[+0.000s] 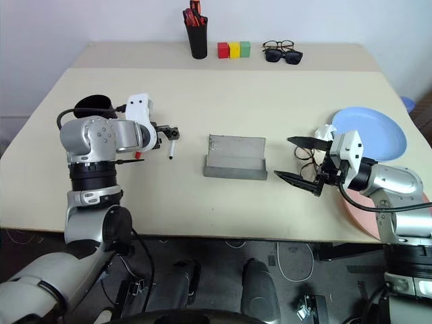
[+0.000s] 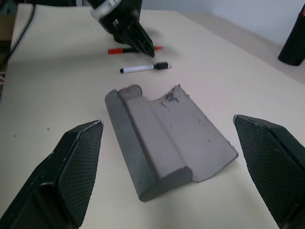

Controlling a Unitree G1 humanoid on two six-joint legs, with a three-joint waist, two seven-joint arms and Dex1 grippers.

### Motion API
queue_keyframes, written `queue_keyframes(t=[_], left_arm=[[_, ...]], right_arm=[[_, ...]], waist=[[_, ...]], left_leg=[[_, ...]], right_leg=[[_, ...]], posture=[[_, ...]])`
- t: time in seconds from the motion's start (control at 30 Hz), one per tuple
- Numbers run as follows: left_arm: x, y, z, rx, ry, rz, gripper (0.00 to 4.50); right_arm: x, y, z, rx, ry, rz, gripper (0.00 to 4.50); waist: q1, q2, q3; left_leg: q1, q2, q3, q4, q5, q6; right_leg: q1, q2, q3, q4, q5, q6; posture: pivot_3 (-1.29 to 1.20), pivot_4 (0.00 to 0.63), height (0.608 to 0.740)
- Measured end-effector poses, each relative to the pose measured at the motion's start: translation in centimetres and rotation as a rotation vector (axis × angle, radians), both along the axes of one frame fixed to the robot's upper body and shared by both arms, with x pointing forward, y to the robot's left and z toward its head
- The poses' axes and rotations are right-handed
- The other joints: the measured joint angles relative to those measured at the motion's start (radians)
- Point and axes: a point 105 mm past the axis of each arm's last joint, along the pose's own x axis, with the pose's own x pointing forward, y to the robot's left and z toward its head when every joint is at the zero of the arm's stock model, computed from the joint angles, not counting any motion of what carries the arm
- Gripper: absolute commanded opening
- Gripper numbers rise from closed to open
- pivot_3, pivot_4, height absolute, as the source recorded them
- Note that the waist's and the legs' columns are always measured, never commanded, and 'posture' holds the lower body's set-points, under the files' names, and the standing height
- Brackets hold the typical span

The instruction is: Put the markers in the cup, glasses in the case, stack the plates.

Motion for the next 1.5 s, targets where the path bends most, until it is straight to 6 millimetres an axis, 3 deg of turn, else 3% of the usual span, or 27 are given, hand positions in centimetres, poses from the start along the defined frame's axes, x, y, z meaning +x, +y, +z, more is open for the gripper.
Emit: queue_keyframes(t=[0.5,0.6,0.77,0.83,0.87,1.1,1.3,1.37,1.5], left_arm=[[2.2,-2.0,-1.5,0.077,0.084,-0.011,4.5],[2.4,-2.0,-1.5,0.069,0.1,0.012,3.64],[2.7,-1.0,-1.7,0.09,0.113,0.064,1.1],[2.7,-0.7,-1.8,0.089,0.118,0.083,0.21],[2.8,-0.6,-1.8,0.081,0.121,0.089,0.1],[2.7,-1.0,-1.8,0.058,0.122,0.096,0.1],[1.4,-4.3,-1.0,-0.038,0.104,-0.039,0.1],[1.4,-4.9,0.7,-0.056,0.023,-0.066,0.1],[1.9,-4.3,6.2,0.009,-0.322,-0.067,0.1]], right_arm=[[0.3,-0.1,0.0,0.013,0.002,0.0,4.46],[0.3,-0.2,-0.1,0.013,0.005,-0.001,4.5],[0.1,-0.3,-0.5,0.012,0.016,-0.009,4.5],[0.1,-0.2,-0.5,0.012,0.015,-0.009,4.5],[0.0,-0.2,-0.5,0.01,0.014,-0.008,4.5],[0.0,-0.2,-0.5,0.011,0.014,-0.014,4.5],[0.6,-0.3,-0.1,0.016,-0.002,-0.021,4.5],[0.9,-0.4,0.0,0.019,-0.005,-0.028,4.5],[1.5,-0.3,-0.1,0.034,-0.003,-0.028,4.5]], waist=[[-0.013,0.0,0.0],[-0.014,0.0,0.0],[-0.012,0.0,0.0],[-0.012,0.0,0.0],[-0.011,0.0,0.0],[-0.012,0.0,0.0],[-0.018,-0.001,0.0],[-0.021,0.0,0.0],[-0.019,0.0,0.0]], left_leg=[[0.0,0.0,0.0,0.0,0.0,-0.001],[0.0,0.0,0.0,0.0,0.001,-0.001],[0.0,0.0,0.0,0.0,0.001,-0.002],[0.0,-0.001,0.0,0.001,0.001,-0.002],[0.0,-0.001,0.0,0.001,0.001,-0.002],[0.001,-0.001,0.0,0.001,0.001,-0.002],[0.0,-0.001,0.0,0.0,0.001,-0.002],[0.0,0.0,0.0,0.0,0.002,-0.002],[0.0,0.0,0.001,0.0,0.002,-0.004]], right_leg=[[0.0,0.0,0.0,0.0,0.001,0.001],[0.0,0.0,0.0,0.0,0.001,0.002],[0.001,0.0,0.0,0.0,0.001,0.002],[0.001,-0.001,0.0,0.0,0.001,0.003],[0.001,-0.001,0.0,0.0,0.001,0.003],[0.001,-0.001,0.0,0.001,0.002,0.003],[0.0,0.0,0.001,0.0,0.002,0.002],[-0.001,0.0,0.001,0.001,0.002,0.002],[-0.001,0.0,0.002,0.001,0.005,-0.002]], posture=[[0.0,0.15,0.74],[0.0,0.15,0.74],[0.0,0.15,0.74],[0.0,0.15,0.74],[0.0,0.15,0.74],[0.0,0.15,0.74],[0.0,0.15,0.74],[0.0,0.15,0.74],[0.0,0.15,0.74]])
